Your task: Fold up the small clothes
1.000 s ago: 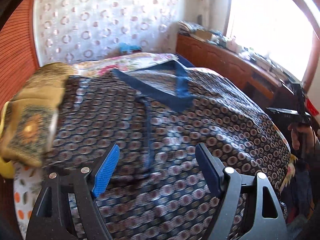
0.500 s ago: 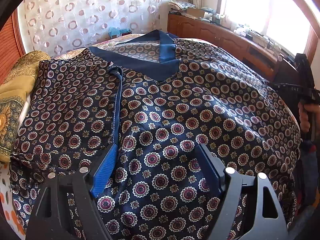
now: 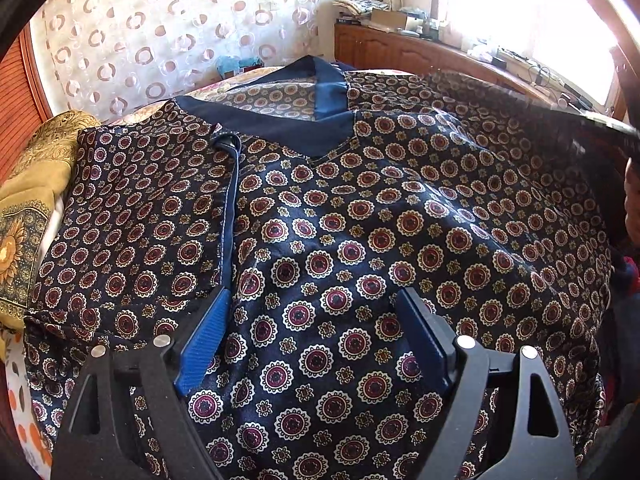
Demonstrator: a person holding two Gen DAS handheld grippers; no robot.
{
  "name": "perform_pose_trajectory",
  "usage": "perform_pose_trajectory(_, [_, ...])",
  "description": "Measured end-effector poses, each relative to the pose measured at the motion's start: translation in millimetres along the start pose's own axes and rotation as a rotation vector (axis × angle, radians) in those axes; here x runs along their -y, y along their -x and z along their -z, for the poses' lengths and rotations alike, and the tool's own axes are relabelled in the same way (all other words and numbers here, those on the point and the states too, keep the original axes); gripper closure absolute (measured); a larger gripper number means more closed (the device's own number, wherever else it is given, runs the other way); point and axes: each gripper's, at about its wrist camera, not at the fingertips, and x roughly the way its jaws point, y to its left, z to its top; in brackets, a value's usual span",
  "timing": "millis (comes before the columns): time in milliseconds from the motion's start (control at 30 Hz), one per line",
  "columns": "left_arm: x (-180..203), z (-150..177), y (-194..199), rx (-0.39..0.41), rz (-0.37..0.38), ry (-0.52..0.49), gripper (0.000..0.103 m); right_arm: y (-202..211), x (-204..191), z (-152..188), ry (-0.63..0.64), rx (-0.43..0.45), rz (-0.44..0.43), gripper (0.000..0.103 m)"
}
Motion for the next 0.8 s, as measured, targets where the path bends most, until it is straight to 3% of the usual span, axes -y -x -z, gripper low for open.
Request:
perform_pose_trajectory(100, [0, -3, 2, -0.005, -0.004, 0.012, 0.019, -19, -13, 14, 0.017, -0.083, -0.031, 0.101])
perform_pose_trajectory(200, [4, -13, 12, 0.030, 0.025, 0.022, 0.019, -26, -10, 34, 0.006, -0.142, -0.029, 0.089])
perform_pose_trajectory(300, [17, -25, 29, 0.083, 0.062, 0.006, 0.019, -13, 5, 43, -0.040, -0.123, -0.005, 0.077])
perform_pose_trajectory(433, [37, -43, 45, 0.131, 0.121, -0.015, 0.019, 24, 28, 46, -0.119, -0.025, 0.024, 0.050])
perform_pose_trajectory(533, [49, -51, 48, 0.145, 0.141, -0.033, 0.019, 34, 48, 53, -0.160, -0.019, 0.109, 0.047])
perform_pose_trajectory(667, [60, -58, 44, 0.140, 0.156, -0.044, 0.019, 5, 75, 60, -0.239, -0.091, 0.174, 0.047])
perform_pose_trajectory(800, [67, -57, 42, 0.133, 0.157, -0.054, 0.019, -30, 93, 62, -0.354, -0.160, 0.148, 0.047])
